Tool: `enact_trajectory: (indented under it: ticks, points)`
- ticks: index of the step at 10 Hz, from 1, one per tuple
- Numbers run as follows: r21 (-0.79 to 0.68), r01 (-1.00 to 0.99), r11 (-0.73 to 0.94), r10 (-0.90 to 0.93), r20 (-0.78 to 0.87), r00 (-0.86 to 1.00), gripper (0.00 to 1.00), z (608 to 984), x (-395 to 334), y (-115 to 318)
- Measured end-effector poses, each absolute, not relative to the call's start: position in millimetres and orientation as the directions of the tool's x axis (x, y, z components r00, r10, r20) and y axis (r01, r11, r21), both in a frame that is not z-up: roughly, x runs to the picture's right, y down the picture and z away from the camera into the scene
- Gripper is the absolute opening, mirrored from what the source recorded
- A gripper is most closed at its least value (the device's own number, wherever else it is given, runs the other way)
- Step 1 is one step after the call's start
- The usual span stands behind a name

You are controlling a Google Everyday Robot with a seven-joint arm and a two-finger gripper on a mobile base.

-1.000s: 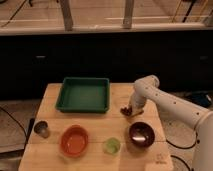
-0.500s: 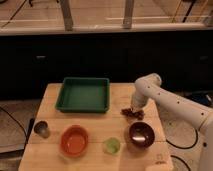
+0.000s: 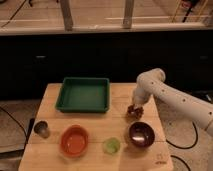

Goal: Place grapes in red bowl

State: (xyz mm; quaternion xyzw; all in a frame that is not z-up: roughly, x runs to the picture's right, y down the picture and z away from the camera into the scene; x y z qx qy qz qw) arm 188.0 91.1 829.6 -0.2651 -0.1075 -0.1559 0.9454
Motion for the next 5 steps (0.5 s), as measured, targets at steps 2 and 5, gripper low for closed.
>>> enact_trajectory:
  ticks: [2,5]
  points:
    - [-0.453,0.373,0.810,-0.258,0.296,0.920,0.00,816,187,83]
    - [-0.426,0.426,0.798,-0.304,0.325,0.895,0.00,798,172,74]
